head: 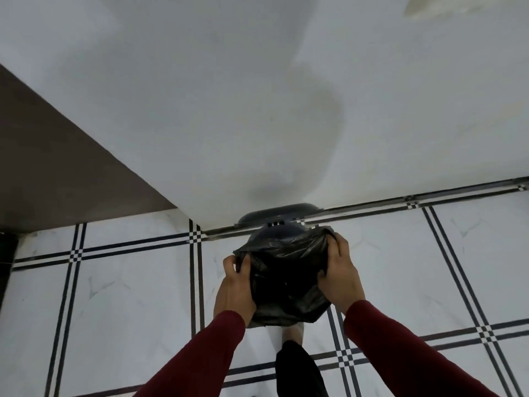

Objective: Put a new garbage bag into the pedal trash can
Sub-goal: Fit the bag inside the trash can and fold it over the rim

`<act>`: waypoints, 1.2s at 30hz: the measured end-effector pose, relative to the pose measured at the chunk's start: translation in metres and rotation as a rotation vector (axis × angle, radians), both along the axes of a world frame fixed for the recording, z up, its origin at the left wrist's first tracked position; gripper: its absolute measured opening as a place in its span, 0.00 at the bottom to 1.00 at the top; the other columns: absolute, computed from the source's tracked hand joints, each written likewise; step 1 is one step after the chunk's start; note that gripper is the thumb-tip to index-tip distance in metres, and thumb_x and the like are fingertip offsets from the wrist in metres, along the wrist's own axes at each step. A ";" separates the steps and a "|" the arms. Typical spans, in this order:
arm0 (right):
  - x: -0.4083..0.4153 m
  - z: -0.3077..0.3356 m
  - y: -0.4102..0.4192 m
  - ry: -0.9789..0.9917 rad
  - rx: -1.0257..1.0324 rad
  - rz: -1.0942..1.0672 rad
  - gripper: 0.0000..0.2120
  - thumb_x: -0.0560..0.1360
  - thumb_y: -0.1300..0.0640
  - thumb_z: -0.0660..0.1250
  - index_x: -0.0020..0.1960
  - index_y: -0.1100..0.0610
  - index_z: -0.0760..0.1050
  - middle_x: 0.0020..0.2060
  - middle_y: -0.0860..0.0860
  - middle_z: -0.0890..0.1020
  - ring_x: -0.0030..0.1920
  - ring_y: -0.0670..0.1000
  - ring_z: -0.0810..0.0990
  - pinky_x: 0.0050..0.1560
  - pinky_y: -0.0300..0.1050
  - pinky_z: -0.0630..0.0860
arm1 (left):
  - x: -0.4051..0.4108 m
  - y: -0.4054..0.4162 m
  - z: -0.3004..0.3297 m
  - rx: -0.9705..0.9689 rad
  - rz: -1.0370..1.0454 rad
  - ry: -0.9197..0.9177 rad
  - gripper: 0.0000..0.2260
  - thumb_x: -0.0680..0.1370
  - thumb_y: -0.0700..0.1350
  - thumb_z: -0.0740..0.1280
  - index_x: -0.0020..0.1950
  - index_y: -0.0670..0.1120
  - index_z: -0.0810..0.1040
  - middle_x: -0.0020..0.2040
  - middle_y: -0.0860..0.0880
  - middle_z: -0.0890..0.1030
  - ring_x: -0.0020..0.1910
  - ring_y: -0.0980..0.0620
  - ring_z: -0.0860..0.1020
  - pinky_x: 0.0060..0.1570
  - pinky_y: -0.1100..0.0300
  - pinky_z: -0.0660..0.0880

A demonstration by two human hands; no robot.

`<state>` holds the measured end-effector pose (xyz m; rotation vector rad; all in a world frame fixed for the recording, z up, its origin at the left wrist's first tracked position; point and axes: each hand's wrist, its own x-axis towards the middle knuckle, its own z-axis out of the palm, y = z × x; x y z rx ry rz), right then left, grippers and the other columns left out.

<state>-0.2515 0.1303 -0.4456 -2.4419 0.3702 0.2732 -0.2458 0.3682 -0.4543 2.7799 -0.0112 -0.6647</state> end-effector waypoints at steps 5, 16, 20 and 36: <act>0.022 -0.115 -0.009 0.121 -0.146 0.189 0.41 0.67 0.68 0.67 0.78 0.56 0.59 0.75 0.51 0.60 0.52 0.62 0.83 0.52 0.57 0.83 | 0.022 -0.007 -0.106 0.049 -0.028 0.052 0.44 0.74 0.33 0.69 0.84 0.53 0.52 0.68 0.44 0.58 0.37 0.52 0.75 0.48 0.59 0.82; 0.082 -0.221 -0.020 0.181 -0.278 0.192 0.43 0.69 0.58 0.68 0.80 0.54 0.54 0.64 0.56 0.67 0.42 0.66 0.81 0.38 0.54 0.77 | 0.111 0.000 -0.216 -0.190 0.148 0.173 0.34 0.77 0.50 0.63 0.80 0.64 0.55 0.64 0.48 0.62 0.46 0.40 0.80 0.59 0.47 0.79; 0.098 -0.231 -0.014 0.169 -0.186 0.109 0.45 0.67 0.60 0.70 0.80 0.54 0.54 0.66 0.58 0.67 0.49 0.67 0.81 0.47 0.53 0.78 | 0.130 0.009 -0.232 -0.119 0.115 0.120 0.32 0.76 0.45 0.64 0.79 0.60 0.62 0.75 0.46 0.60 0.54 0.34 0.81 0.58 0.43 0.79; 0.072 -0.240 0.019 0.045 -0.079 -0.009 0.37 0.71 0.63 0.70 0.78 0.56 0.63 0.73 0.56 0.69 0.64 0.60 0.78 0.63 0.50 0.78 | 0.074 -0.002 -0.205 -0.148 0.072 -0.064 0.41 0.70 0.37 0.75 0.80 0.48 0.61 0.74 0.46 0.60 0.47 0.43 0.82 0.48 0.51 0.84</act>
